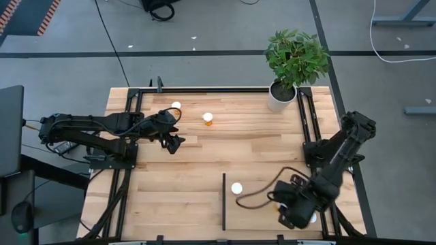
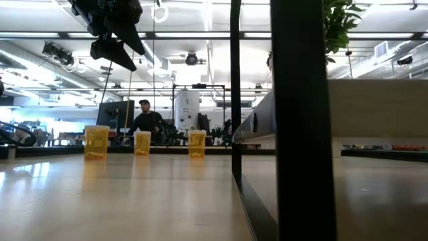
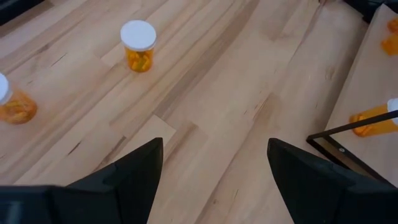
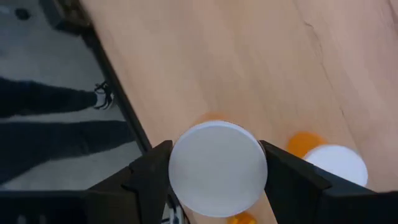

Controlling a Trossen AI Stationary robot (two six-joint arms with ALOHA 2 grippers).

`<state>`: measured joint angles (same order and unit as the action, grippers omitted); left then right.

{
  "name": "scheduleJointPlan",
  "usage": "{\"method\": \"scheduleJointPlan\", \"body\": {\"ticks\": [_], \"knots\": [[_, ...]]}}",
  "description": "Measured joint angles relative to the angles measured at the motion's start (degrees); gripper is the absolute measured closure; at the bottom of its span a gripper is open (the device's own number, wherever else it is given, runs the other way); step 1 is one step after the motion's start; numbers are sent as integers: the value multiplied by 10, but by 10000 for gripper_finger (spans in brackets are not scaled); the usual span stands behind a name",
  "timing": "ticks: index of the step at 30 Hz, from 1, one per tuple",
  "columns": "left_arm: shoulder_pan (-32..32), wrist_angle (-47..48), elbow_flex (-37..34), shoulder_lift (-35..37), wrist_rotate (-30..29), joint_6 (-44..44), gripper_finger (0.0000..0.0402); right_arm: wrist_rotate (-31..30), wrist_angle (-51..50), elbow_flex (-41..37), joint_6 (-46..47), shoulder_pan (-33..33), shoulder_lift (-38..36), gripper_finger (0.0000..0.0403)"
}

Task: Pick and place medicine bottles onto shelf by color
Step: Put the orange pill bottle on the shelf aligned with the other orange pill bottles

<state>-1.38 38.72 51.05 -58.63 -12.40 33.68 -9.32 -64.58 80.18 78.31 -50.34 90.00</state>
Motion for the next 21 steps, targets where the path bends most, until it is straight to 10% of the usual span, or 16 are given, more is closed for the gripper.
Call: {"method": "scheduleJointPlan", "body": {"ticks": [21], "knots": [[0, 0, 0, 0, 0, 4, 109, -17, 0, 0, -100, -111, 66, 170]]}}
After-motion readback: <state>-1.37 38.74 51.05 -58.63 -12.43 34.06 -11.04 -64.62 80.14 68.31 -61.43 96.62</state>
